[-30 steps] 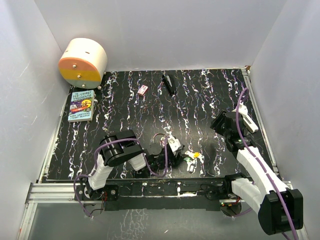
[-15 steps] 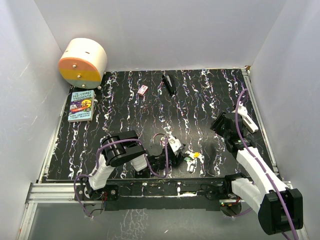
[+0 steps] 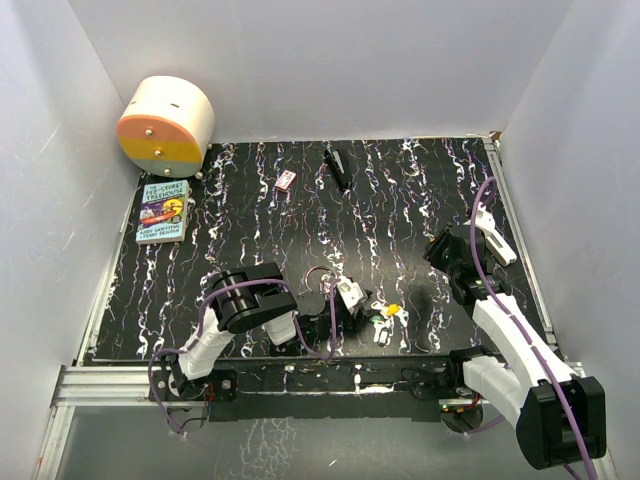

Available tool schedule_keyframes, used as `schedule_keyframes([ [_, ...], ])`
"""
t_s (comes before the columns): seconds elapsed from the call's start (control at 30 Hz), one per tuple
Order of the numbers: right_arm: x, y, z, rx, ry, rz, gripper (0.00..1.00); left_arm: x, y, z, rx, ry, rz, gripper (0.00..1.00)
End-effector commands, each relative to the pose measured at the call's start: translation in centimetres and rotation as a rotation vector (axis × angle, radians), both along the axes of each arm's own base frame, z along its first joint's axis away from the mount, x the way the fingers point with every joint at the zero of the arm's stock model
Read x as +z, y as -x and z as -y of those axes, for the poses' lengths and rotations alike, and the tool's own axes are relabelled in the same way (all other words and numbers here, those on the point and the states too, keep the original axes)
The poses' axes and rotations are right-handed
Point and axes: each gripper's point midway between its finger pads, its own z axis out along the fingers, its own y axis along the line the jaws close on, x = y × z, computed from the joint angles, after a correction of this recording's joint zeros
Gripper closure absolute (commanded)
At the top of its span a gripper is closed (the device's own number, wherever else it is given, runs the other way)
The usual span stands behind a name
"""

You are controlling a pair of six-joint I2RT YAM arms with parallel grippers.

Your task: Put the keys on the keyring

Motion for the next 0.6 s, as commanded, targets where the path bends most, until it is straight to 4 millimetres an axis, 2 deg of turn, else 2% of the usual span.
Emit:
schedule_keyframes([
  [0.0, 1.13, -0.95, 0.36, -0.016, 0.010, 0.060, 0.65, 0.34, -0.49, 0.45, 0.022, 0.013, 0.025, 0.51],
  [0.17, 1.21, -0.86, 0.39, -0.018, 0.008, 0.064, 0.60, 0.00, -0.71, 0.31, 0.034, 0.002, 0.029, 0.56],
  [0.3, 1.25, -0.78, 0.44, -0.019, 0.011, 0.065, 0.59, -0.09, -0.70, 0.32, 0.033, 0.000, 0.030, 0.63],
  [0.4, 1.13, -0.75, 0.43, -0.018, 0.011, 0.062, 0.59, -0.27, -0.74, 0.28, 0.036, -0.004, 0.029, 0.73],
  [0.57, 1.00, -0.77, 0.36, -0.013, 0.012, 0.057, 0.60, -0.29, -0.81, 0.27, 0.039, -0.005, 0.031, 0.77],
])
